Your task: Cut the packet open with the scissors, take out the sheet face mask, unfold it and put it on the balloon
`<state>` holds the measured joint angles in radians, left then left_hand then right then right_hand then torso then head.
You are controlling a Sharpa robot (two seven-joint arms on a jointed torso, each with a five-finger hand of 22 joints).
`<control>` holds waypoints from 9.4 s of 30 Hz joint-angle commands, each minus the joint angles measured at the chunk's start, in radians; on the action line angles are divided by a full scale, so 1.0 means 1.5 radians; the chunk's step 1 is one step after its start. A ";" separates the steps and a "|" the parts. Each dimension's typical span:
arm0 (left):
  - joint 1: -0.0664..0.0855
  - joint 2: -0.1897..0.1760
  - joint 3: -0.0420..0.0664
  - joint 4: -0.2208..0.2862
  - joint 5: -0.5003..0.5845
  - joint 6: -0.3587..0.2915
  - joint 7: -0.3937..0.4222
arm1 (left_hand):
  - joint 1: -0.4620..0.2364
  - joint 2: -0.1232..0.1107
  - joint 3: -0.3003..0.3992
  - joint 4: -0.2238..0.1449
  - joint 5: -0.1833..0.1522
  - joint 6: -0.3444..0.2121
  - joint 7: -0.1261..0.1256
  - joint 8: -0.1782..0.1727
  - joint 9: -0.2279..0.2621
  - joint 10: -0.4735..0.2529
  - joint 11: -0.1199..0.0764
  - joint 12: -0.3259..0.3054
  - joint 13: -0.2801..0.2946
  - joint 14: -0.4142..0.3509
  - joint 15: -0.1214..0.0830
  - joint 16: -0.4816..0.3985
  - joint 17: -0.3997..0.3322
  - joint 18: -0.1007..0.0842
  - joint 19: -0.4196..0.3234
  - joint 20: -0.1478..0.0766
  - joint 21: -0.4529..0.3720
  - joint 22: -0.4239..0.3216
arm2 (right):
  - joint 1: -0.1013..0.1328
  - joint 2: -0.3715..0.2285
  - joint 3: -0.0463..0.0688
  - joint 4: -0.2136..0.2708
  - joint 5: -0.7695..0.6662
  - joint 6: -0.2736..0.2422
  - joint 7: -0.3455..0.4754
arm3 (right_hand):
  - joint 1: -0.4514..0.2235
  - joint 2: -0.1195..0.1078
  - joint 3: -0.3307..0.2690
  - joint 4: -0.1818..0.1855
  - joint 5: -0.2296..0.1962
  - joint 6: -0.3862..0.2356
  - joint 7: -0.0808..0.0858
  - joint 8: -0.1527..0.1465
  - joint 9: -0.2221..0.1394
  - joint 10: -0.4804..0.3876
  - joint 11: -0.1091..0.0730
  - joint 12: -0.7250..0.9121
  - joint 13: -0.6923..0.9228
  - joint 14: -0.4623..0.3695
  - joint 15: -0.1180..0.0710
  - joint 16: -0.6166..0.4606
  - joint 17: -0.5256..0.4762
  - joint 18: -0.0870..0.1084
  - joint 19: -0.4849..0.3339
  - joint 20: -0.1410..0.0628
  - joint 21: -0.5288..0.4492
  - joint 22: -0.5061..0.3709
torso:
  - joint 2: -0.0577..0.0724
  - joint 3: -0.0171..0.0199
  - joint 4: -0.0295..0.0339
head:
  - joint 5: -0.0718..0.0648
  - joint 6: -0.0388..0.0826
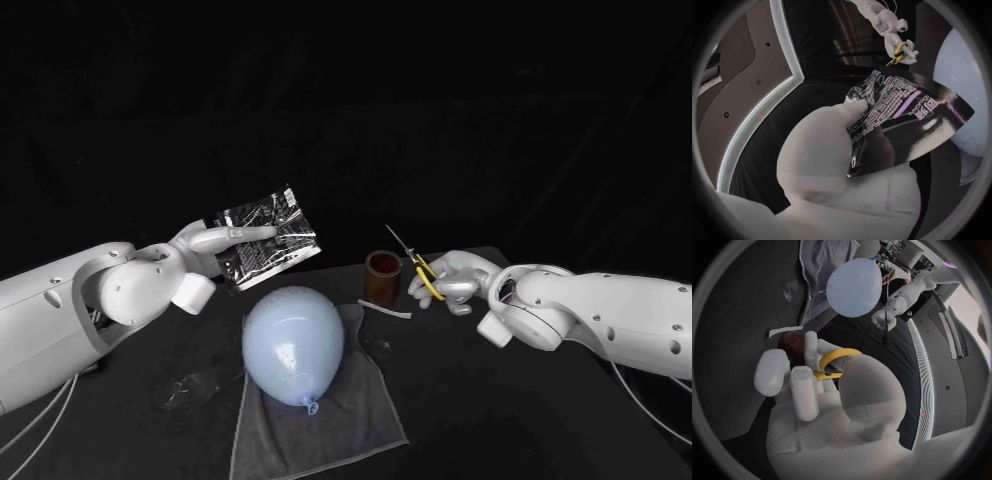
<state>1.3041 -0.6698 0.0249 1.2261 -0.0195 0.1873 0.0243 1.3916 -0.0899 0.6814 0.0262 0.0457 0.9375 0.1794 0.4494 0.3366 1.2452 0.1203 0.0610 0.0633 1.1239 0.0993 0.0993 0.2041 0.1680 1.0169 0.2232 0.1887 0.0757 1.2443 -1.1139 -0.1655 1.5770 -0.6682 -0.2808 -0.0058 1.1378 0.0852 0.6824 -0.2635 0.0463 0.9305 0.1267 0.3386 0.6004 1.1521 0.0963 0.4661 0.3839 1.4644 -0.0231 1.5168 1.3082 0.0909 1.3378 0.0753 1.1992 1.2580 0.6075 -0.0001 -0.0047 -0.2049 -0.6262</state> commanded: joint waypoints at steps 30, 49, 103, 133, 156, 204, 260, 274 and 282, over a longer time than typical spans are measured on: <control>-0.043 -0.191 -0.080 -0.015 -0.077 0.183 -0.155 | -0.014 0.013 -0.025 0.012 0.002 -0.004 -0.012 0.004 0.026 0.002 -0.006 0.000 0.000 0.041 -0.011 0.015 0.014 0.012 0.041 -0.018 0.024 0.006 | -0.005 0.030 0.000 -0.015 0.006 -0.016 0.025 | 0.006 -0.001 0.015 -0.007 0.001 0.005 -0.002 0.002 0.002 0.059 -0.038 -0.002 0.001 0.048 -0.006 0.004 0.051 0.005 0.003 -0.001 0.002 0.002 | -0.017 -0.0216 0.0190 | 0.195 -0.075; -0.084 -0.148 -0.088 -0.051 -0.156 0.038 -0.201 | -0.017 0.008 -0.041 0.019 0.002 -0.041 0.005 -0.014 0.025 -0.059 0.010 -0.002 -0.002 0.056 -0.011 0.031 0.040 0.008 0.054 -0.028 0.039 0.010 | -0.008 0.037 0.000 -0.017 0.014 -0.016 0.030 | 0.006 -0.001 0.015 -0.007 0.001 0.006 -0.002 0.002 0.003 0.060 -0.039 -0.002 0.001 0.048 -0.006 0.004 0.051 0.005 0.003 -0.001 0.002 0.001 | -0.015 -0.0180 0.0172 | 0.220 -0.084; -0.055 -0.166 -0.040 -0.018 -0.410 -0.231 0.110 | 0.187 -0.031 -0.423 0.173 0.003 -0.169 0.028 0.002 -0.019 -0.294 0.060 0.096 0.011 -0.346 0.076 0.083 0.058 -0.070 -0.367 0.048 -0.067 -0.006 | -0.011 0.035 0.000 -0.017 0.021 -0.015 0.035 | 0.005 -0.004 0.017 -0.005 0.001 0.006 -0.002 0.002 0.004 0.060 -0.038 -0.002 0.002 0.047 -0.006 0.003 0.049 0.006 0.001 -0.001 -0.001 -0.001 | -0.015 -0.0163 0.0175 | 0.177 -0.073; 0.073 0.129 -0.027 -0.207 -0.338 -0.060 0.099 | 0.039 0.014 -0.459 0.177 0.002 -0.086 0.019 -0.065 -0.078 -0.109 0.023 0.069 0.001 -0.099 0.012 0.153 0.087 0.008 -0.103 0.037 0.040 0.026 | 0.102 0.128 0.001 -0.066 -0.355 0.112 -0.301 | 0.011 -0.022 0.030 0.010 0.002 0.019 -0.009 0.004 0.014 0.075 -0.044 -0.003 0.008 0.050 -0.011 0.008 0.063 -0.004 0.027 -0.004 0.035 0.030 | -0.023 -0.0091 -0.0010 | 0.058 -0.002; 0.112 0.288 -0.027 -0.306 -0.555 -0.028 0.116 | -0.024 -0.021 -0.496 0.180 0.002 -0.134 0.040 -0.107 -0.097 -0.199 0.064 0.003 0.001 -0.270 0.067 0.009 0.019 -0.069 -0.351 0.047 -0.072 -0.018 | 0.166 0.261 0.001 -0.115 -0.586 0.176 -0.337 | 0.013 -0.028 0.033 0.014 0.002 0.021 -0.009 0.003 0.016 0.079 -0.045 -0.005 0.008 0.052 -0.011 0.010 0.072 -0.007 0.035 -0.004 0.047 0.040 | -0.022 0.0008 -0.0060 | 0.055 0.022; 0.112 0.289 -0.031 -0.312 -0.549 0.115 0.009 | 0.065 0.040 -0.432 0.174 0.002 -0.065 0.035 -0.101 -0.094 -0.100 0.034 0.019 0.004 -0.069 0.019 0.078 0.062 0.007 -0.115 0.043 0.017 0.016 | 0.175 0.313 -0.002 -0.094 -0.784 0.178 -0.340 | 0.016 -0.035 0.038 0.022 0.002 0.026 -0.011 0.002 0.018 0.085 -0.046 -0.009 0.010 0.054 -0.011 0.013 0.081 -0.011 0.044 -0.004 0.060 0.052 | -0.021 -0.0004 -0.0060 | 0.064 0.021; 0.112 0.284 -0.034 -0.313 -0.488 0.120 -0.027 | 0.083 0.054 -0.097 0.147 0.002 0.006 -0.011 -0.040 -0.013 0.045 -0.013 0.006 0.004 -0.005 -0.020 0.100 0.150 0.009 -0.089 0.031 0.046 0.019 | 0.173 0.246 -0.002 -0.059 -0.564 -0.103 -0.104 | 0.104 -0.233 -0.071 0.202 0.001 -0.028 -0.012 -0.135 -0.067 -0.044 0.005 -0.223 -0.212 -0.390 0.091 -0.619 -0.650 0.058 -0.327 0.102 -0.686 -0.476 | -0.020 0.0002 -0.0068 | 0.064 0.021; 0.112 0.280 -0.035 -0.312 -0.490 0.096 -0.031 | 0.072 0.050 -0.081 0.140 0.001 0.007 -0.012 -0.035 -0.003 0.051 -0.014 0.006 0.005 -0.001 -0.022 0.101 0.156 0.009 -0.085 0.029 0.052 0.021 | 0.174 0.217 -0.001 -0.050 -0.429 -0.158 0.041 | 0.128 -0.230 -0.110 0.200 0.002 -0.020 -0.018 -0.144 -0.077 -0.056 0.033 -0.227 -0.213 -0.461 0.121 -0.676 -0.683 0.059 -0.363 0.132 -0.759 -0.552 | -0.020 -0.0003 -0.0066 | 0.063 0.019; 0.112 0.278 -0.037 -0.313 -0.491 0.095 -0.039 | 0.065 0.048 -0.072 0.135 0.002 0.008 -0.013 -0.032 0.004 0.055 -0.015 0.007 0.005 0.002 -0.023 0.102 0.160 0.009 -0.084 0.027 0.055 0.023 | 0.175 0.207 0.000 -0.045 -0.415 -0.108 0.044 | 0.140 -0.213 -0.168 0.201 0.004 -0.039 -0.036 -0.169 -0.101 -0.110 0.008 -0.260 -0.215 -0.561 0.169 -0.744 -0.725 0.026 -0.464 0.143 -0.760 -0.619 | -0.021 -0.0002 -0.0065 | 0.064 0.018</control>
<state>1.4827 -0.2438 -0.0219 0.7765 -0.7003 0.4002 0.0546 1.4890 -0.0293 0.4078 0.3282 0.0439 0.9431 0.1626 0.3956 0.3423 1.3194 0.0968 0.0728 0.0702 1.1222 0.0646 0.2478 0.4435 0.1716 0.8829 0.2645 0.2661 0.1089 1.4935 -0.8086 -0.1791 1.4868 -1.3258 -0.4300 -0.0526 1.3509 -0.2419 0.4373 0.0357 0.0521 0.9074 0.1005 0.1232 0.4522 1.0109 0.1107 0.0766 0.0631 0.6412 0.2313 0.4093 0.2260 0.1593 0.6535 0.2891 0.0629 0.3346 0.5768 -0.0003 -0.0141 -0.1083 -0.5985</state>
